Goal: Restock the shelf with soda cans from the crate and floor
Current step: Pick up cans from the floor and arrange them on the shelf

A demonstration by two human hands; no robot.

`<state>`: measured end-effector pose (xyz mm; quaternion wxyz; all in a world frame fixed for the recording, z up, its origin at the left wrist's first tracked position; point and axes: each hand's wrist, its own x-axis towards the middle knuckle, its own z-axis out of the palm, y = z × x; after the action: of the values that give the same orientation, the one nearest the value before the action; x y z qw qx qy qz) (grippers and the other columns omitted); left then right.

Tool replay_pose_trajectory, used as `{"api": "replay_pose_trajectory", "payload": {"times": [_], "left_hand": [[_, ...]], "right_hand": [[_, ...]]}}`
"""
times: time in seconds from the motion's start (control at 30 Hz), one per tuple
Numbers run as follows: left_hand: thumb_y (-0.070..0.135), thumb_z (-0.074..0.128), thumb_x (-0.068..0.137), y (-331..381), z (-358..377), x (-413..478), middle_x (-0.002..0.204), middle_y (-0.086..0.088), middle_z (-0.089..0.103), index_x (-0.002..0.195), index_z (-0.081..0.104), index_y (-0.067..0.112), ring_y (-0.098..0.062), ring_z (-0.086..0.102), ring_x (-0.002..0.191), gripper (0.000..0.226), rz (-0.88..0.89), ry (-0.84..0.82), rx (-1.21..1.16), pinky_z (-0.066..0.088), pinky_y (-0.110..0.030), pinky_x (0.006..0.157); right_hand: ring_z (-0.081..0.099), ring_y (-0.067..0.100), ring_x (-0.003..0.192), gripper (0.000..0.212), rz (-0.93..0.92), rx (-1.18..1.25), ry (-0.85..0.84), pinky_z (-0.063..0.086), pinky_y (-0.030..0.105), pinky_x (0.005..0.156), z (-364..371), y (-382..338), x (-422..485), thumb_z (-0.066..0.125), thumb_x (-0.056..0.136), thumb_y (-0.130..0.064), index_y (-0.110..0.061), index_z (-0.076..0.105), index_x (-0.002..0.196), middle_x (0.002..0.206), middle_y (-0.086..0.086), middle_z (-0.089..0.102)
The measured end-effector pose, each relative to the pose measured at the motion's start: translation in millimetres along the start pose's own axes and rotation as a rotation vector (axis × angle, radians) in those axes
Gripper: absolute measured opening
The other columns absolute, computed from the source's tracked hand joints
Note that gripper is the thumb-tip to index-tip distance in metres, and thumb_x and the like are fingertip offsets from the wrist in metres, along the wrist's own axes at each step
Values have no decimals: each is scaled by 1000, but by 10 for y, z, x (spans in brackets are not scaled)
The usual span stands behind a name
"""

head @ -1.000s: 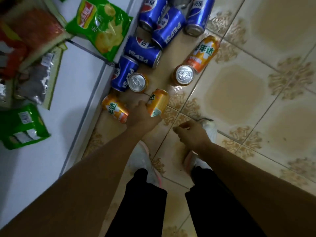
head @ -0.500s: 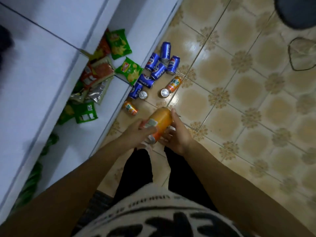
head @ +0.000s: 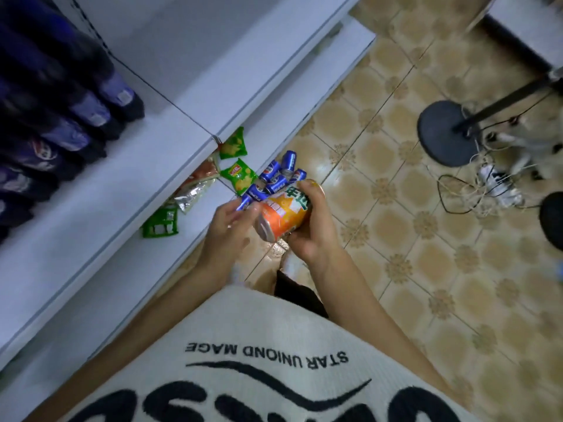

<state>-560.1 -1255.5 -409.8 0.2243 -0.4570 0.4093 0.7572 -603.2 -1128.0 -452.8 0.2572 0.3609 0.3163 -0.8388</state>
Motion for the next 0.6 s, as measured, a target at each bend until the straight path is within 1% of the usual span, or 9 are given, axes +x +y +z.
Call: {"api": "replay_pose_trajectory", "payload": {"times": [0.03, 0.07, 0.1, 0.13, 0.2, 0.33, 0.37, 0.47, 0.6], "left_hand": [[58, 58, 83, -10, -60, 10, 127, -9, 58, 104, 56, 28, -22, 57, 114, 37, -3, 13, -23, 45, -44, 102], [58, 51, 88, -3, -134, 61, 125, -10, 59, 103, 59, 21, -22, 57, 113, 41, -49, -18, -107, 45, -42, 101], [58, 47, 90, -12, -178, 53, 125, -12, 59, 106, 62, 16, -24, 56, 112, 48, -115, -49, -164, 46, -39, 98], [58, 45, 91, -63, -224, 68, 126, -14, 59, 111, 62, 12, -26, 56, 112, 53, -127, -104, -221, 47, -38, 93], [58, 46, 90, -93, -173, -47, 127, -15, 61, 120, 61, 11, -27, 58, 114, 58, -114, -208, -237, 49, -38, 92], [61, 45, 89, -144, 18, -396, 117, -14, 68, 120, 64, 14, -26, 61, 107, 59, -49, -370, -277, 47, -39, 94], [63, 45, 87, -178, 33, -498, 117, -13, 68, 119, 65, 16, -26, 61, 107, 60, -31, -378, -268, 48, -39, 93], [70, 44, 82, -359, 1, -803, 121, -13, 66, 117, 67, 18, -28, 59, 114, 67, 14, -444, -318, 47, -40, 95], [70, 53, 72, -713, -37, -1244, 125, -14, 64, 122, 66, 14, -29, 56, 122, 76, 57, -465, -467, 43, -42, 101]], "right_hand": [[64, 29, 91, 23, -57, -38, -28, 46, 50, 99, 23, 1, -50, 64, 84, -21, -13, 61, 105, 98, 11, 68], [65, 26, 83, 20, -113, -96, -44, 49, 48, 93, 75, -29, -126, 64, 83, -17, -13, 59, 101, 90, 9, 68], [66, 24, 79, 27, -157, -124, -97, 51, 46, 88, 113, -50, -205, 66, 79, -15, -11, 57, 104, 87, 8, 67], [66, 25, 81, 42, -207, -171, -144, 52, 46, 87, 160, -69, -316, 68, 74, -14, -8, 55, 112, 91, 10, 66], [61, 30, 95, 73, -266, -277, -229, 51, 50, 89, 202, -105, -510, 72, 64, -16, -1, 46, 130, 107, 17, 60], [52, 38, 112, 99, -324, -491, -414, 42, 59, 99, 314, -229, -884, 84, 52, -20, -1, 39, 139, 123, 24, 53], [52, 39, 113, 101, -330, -507, -478, 40, 61, 100, 351, -258, -980, 86, 51, -23, -2, 40, 138, 124, 25, 52], [52, 40, 115, 89, -346, -507, -650, 41, 60, 99, 411, -334, -1282, 86, 52, -24, -10, 47, 131, 121, 18, 59], [54, 39, 116, 79, -337, -530, -858, 47, 55, 93, 384, -394, -1731, 82, 60, -20, -9, 46, 130, 122, 16, 60]]}}
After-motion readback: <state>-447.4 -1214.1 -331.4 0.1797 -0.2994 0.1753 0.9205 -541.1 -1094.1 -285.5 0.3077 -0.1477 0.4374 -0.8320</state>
